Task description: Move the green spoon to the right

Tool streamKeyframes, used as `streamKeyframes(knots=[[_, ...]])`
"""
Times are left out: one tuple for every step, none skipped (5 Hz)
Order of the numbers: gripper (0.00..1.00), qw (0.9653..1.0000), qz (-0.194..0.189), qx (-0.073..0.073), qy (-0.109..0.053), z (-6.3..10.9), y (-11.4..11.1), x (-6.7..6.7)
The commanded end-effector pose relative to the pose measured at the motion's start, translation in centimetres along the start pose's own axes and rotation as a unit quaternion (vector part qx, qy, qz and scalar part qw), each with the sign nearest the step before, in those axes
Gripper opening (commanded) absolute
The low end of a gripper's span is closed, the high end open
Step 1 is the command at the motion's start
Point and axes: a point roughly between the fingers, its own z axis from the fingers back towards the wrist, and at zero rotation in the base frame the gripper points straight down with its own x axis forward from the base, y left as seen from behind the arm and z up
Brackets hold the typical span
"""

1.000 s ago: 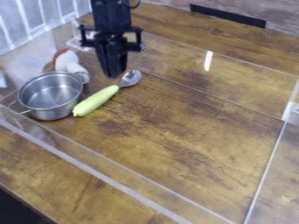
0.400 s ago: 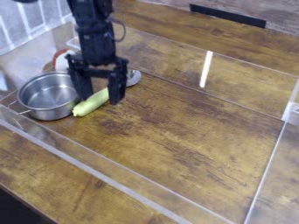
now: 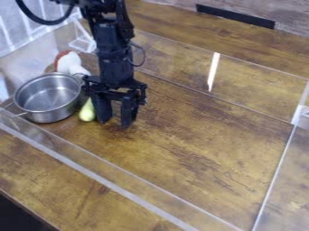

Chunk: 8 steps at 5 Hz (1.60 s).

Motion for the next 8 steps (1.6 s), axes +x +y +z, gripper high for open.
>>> streamKeyframes(knots=[[0.0, 0.9996, 0.007, 0.001, -0.027, 2.0, 1.0, 1.0], [0.0, 0.9989, 0.037, -0.001, -0.029, 3.0, 0.7, 0.3], [0.0, 0.9974, 0.064, -0.001, -0.032, 4.6, 0.1, -0.4], [0.0, 0.9976, 0.059, 0.0, -0.037, 6.5, -0.5, -0.6], [0.0, 0.9981, 0.048, 0.003, -0.038, 8.1, -1.4, -0.7], [0.0, 0.9994, -0.001, 0.01, -0.034, 8.9, -2.4, -1.5], [1.0, 0.9989, -0.034, 0.019, -0.026, 8.3, -2.2, -2.1], [1.0, 0.9986, -0.042, 0.027, -0.018, 7.4, -2.5, -1.5]])
